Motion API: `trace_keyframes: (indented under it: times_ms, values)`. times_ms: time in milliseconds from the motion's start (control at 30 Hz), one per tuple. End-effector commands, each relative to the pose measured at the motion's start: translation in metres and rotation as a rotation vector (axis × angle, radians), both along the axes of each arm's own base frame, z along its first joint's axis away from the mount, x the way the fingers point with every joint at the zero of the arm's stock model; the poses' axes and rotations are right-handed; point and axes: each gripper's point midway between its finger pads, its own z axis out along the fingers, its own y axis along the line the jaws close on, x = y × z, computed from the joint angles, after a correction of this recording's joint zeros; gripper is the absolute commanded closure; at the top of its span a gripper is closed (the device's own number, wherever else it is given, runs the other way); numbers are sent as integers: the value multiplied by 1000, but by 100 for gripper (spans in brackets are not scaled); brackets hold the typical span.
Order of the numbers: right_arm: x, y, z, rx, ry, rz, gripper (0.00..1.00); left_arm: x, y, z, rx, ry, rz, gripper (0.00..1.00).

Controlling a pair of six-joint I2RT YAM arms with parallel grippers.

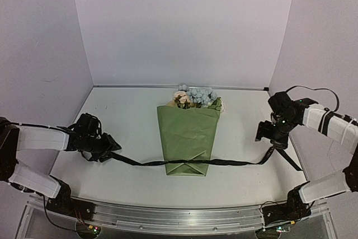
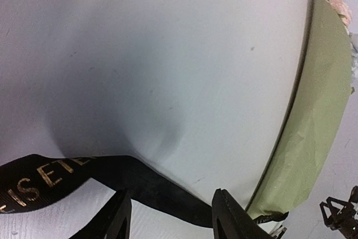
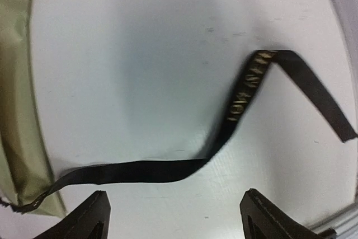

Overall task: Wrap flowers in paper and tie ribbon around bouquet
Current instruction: Straighten the ribbon at the center of the board, then pick up the fake flower from the center of the board.

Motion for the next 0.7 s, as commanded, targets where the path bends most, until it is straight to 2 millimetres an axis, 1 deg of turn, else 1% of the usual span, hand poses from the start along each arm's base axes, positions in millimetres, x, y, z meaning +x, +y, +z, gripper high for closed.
trace_keyframes:
  times_ms: [0,100,167,233,300,400,500,567,633,667]
  values:
    - [41,82,1,252,-105,144,11,22,-21,55,-22,-169,-107,43]
    - [57,118,-2,297,-109,219,3,32,-41,76,-51,-233,-179,39]
    - [67,140,-2,327,-116,258,2,40,-60,83,-89,-257,-237,37]
    - [74,159,-11,366,-90,269,2,44,-77,83,-104,-250,-288,36]
    - [71,169,-16,369,-80,282,2,40,-94,80,-107,-239,-345,35]
    - [57,180,-26,359,-77,316,2,29,-113,71,-117,-218,-419,36]
    - [47,193,-33,385,-91,338,6,19,-131,67,-144,-227,-486,40]
    - [41,196,-39,372,-101,353,12,14,-145,67,-135,-256,-539,42]
    - [38,202,-47,381,-104,361,25,9,-159,59,-134,-248,-594,46]
    - [37,207,-50,393,-105,365,29,9,-168,61,-155,-265,-616,49]
